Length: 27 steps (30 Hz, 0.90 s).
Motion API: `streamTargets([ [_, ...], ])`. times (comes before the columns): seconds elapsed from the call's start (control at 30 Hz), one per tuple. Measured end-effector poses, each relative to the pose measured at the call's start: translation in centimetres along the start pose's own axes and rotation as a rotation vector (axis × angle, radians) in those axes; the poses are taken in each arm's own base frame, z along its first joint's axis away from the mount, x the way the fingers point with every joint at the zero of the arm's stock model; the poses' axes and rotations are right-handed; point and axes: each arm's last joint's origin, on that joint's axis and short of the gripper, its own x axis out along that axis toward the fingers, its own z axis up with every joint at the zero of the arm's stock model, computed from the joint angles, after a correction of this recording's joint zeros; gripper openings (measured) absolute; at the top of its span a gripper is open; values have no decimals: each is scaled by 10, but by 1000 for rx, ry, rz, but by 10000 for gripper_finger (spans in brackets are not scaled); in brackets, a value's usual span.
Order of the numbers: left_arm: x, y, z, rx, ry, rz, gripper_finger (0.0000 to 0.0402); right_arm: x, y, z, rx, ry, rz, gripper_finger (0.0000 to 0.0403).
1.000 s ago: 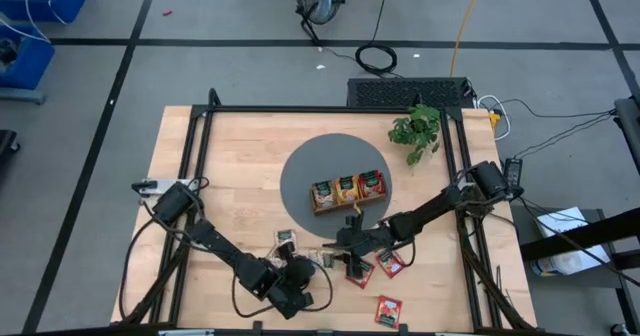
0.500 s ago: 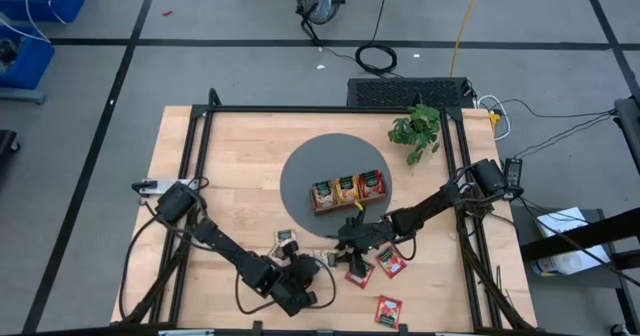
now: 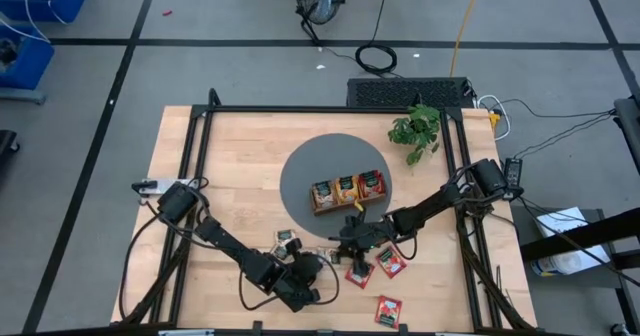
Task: Pick & Place Tea
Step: Put the bottom brown tea bag into the left slot of the wooden organizer
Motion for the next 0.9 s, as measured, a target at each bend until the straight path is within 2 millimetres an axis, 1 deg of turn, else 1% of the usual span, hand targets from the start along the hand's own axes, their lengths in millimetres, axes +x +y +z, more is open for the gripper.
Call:
streamTargets([
  [0.07, 0, 0, 0, -3, -10, -1, 24, 0, 0, 0, -37, -5, 3, 15],
  [0.1, 0, -1, 1, 4, -12, -3, 29, 0, 0, 1, -50, -9, 6, 8],
  [0.2, -1, -3, 1, 46, -21, -15, 40, -2, 2, 3, -67, -23, 13, 12],
  [0.33, -13, -9, 9, 103, -67, -28, 45, -13, 8, 12, -125, -37, 25, 4],
  [0.43, -30, -22, 26, 135, -129, -74, 46, -26, 17, 18, -176, -24, 31, 3],
  [0.53, -48, -36, 44, 196, -209, -88, 46, -50, 30, 32, -220, -34, 53, 1],
  [0.63, -64, -49, 62, 242, -312, -35, 46, -75, 47, 46, -250, -7, 55, 1],
  [0.7, -74, -55, 75, 291, -374, 15, 46, -87, 59, 49, -297, 4, 38, 1],
  [0.77, -83, -60, 86, 338, -421, 55, 47, -94, 69, 50, -343, 25, 20, 1],
  [0.83, -90, -63, 96, 346, -448, 71, 47, -97, 76, 50, -368, 55, -6, 0],
  [0.9, -96, -65, 102, 337, -444, 68, 47, -98, 81, 45, -394, 102, -59, 0],
])
